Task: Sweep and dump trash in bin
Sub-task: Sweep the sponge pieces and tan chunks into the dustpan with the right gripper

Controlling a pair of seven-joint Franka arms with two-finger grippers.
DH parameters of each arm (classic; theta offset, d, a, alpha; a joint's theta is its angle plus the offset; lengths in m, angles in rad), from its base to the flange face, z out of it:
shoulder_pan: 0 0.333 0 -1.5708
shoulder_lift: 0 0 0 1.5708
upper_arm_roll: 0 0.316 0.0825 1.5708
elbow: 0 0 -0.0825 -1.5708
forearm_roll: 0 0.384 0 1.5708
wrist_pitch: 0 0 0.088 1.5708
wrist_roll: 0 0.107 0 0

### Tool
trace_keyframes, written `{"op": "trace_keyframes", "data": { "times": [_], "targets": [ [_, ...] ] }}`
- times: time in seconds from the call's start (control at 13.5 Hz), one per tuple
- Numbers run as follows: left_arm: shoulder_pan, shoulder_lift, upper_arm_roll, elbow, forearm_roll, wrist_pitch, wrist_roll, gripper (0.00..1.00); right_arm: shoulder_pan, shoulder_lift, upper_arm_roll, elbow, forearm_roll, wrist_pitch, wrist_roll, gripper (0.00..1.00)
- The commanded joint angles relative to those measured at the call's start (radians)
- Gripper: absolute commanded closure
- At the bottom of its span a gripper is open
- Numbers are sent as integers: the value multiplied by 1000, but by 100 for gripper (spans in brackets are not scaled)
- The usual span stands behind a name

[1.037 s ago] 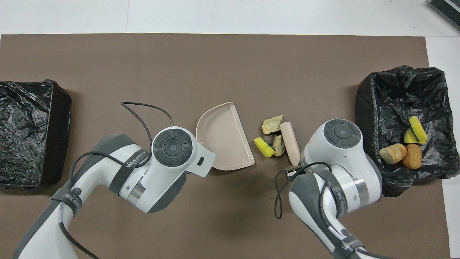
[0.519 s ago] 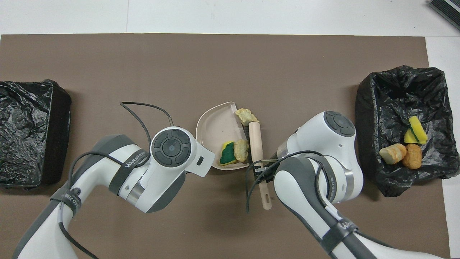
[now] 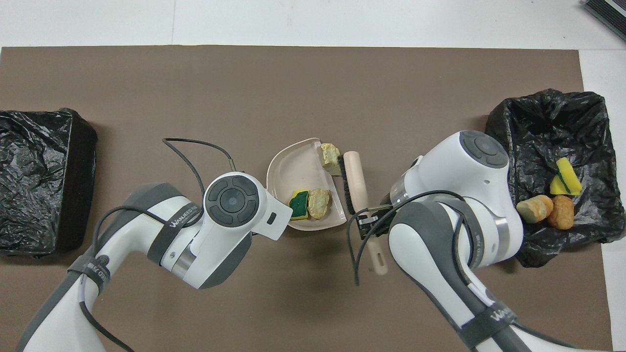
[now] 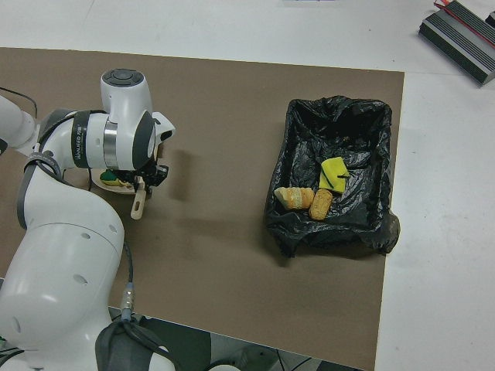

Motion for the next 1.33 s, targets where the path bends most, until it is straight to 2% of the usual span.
{"op": "trace_keyframes", "data": {
  "times": [0.0, 0.22, 0.44, 0.59, 0.81, 0.96, 1.11, 1.26],
  "targets": [
    [7, -27, 4, -36, 17, 29, -10, 100, -17, 81, 9, 111, -185, -69, -43, 100],
    [8, -27, 4, -36, 17, 29, -29, 100, 17, 268, 10, 329, -317, -163, -43, 100],
    [8, -27, 4, -36, 17, 29, -38, 100, 93, 333, 15, 339, -270, -93, 24, 100],
    [19, -25, 4, -36, 17, 29, -40, 100, 106, 333, 16, 345, -244, -119, 49, 100],
    [21, -25, 4, -36, 17, 29, -38, 100, 129, 332, 16, 340, -33, -146, 140, 100],
    [21, -25, 4, -36, 17, 29, -30, 100, 129, 319, 16, 339, -11, -230, 131, 100],
    [22, -25, 4, -36, 17, 29, -23, 100, 117, 289, 16, 339, 23, -260, 143, 100],
    [36, -19, 4, -27, 17, 29, -11, 100, 100, 209, 6, 334, 16, -313, 190, 100]
  ]
}}
